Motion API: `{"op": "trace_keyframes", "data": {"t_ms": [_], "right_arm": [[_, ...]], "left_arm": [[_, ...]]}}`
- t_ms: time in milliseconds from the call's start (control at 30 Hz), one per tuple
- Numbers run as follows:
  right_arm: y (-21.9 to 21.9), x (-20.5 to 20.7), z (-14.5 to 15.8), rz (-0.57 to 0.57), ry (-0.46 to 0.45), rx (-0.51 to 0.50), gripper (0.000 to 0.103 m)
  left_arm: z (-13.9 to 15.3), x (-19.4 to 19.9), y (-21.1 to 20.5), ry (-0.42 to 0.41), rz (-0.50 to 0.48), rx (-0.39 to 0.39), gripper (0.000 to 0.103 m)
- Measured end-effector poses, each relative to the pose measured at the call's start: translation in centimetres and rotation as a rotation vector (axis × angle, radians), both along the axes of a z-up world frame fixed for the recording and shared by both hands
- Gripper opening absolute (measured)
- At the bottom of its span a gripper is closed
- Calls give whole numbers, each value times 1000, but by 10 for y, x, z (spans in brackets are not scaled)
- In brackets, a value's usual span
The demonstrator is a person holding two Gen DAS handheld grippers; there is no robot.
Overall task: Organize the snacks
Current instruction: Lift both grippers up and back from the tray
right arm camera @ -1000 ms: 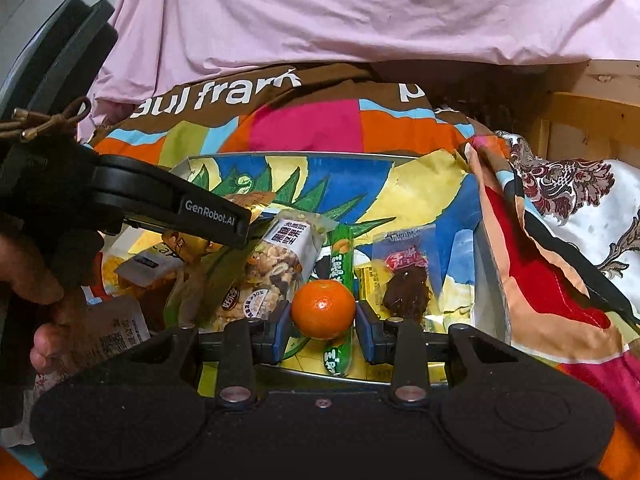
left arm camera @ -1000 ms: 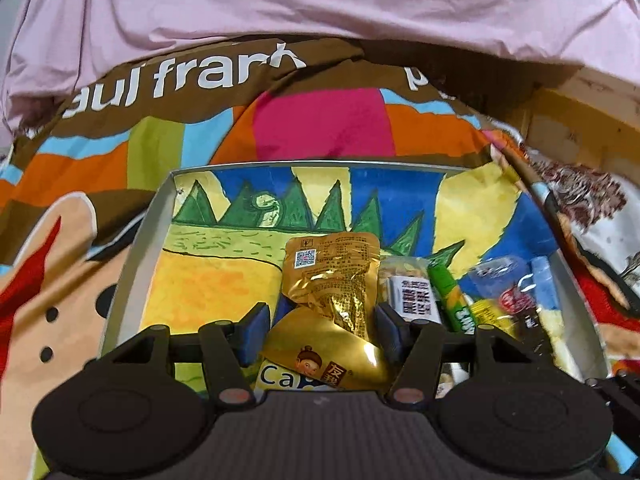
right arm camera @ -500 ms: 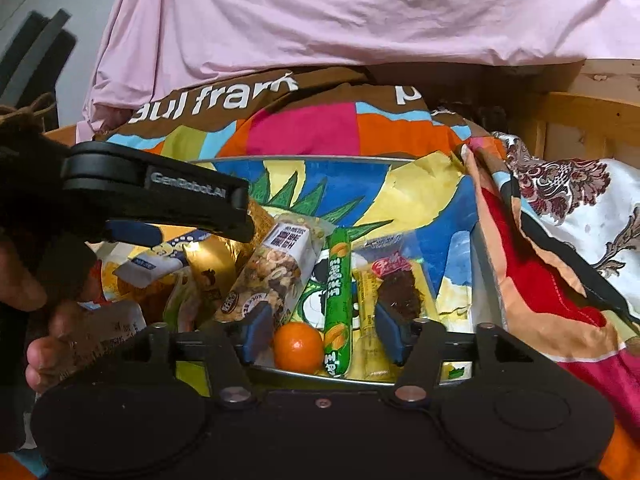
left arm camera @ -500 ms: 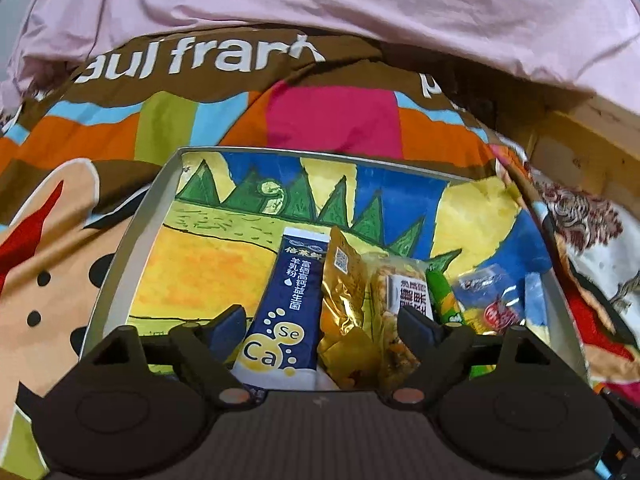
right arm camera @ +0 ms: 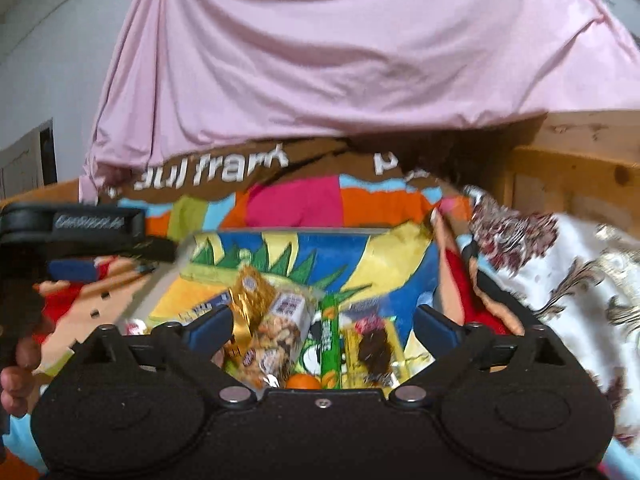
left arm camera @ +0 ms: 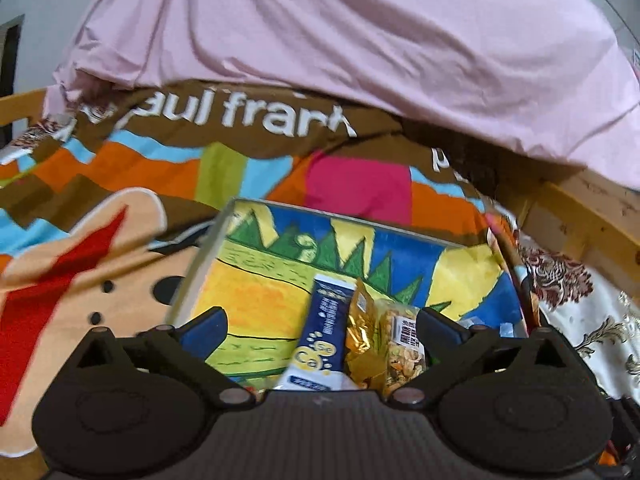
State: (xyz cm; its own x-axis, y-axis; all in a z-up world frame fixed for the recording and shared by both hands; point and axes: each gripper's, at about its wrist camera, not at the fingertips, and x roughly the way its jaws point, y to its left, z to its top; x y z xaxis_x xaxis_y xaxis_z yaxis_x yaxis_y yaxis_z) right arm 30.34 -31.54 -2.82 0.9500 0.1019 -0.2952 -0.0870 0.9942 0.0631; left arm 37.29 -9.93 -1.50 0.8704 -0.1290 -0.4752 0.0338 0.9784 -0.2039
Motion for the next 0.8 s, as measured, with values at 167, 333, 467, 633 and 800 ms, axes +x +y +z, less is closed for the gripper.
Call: {"op": "trace_keyframes", "data": {"t_ms": [167, 333, 467, 633, 800], "right_arm": [[-4, -27, 23, -16, -58, 16, 102], [-3, -58, 40, -23, -103, 6, 102], [0, -87, 49, -21, -137, -13, 102], [8, -122, 56, -12, -168, 5, 102], [18, -158, 56, 15, -180, 14, 102]], "left_arm": [[17, -33, 17, -42, 40, 1, 102], [31, -68, 31, -72, 60, 8, 102], [39, -96, 40, -95, 68, 15, 102], [46, -133, 49, -116, 56, 35, 103], [48, -168, 54, -137, 29, 71, 103]]}}
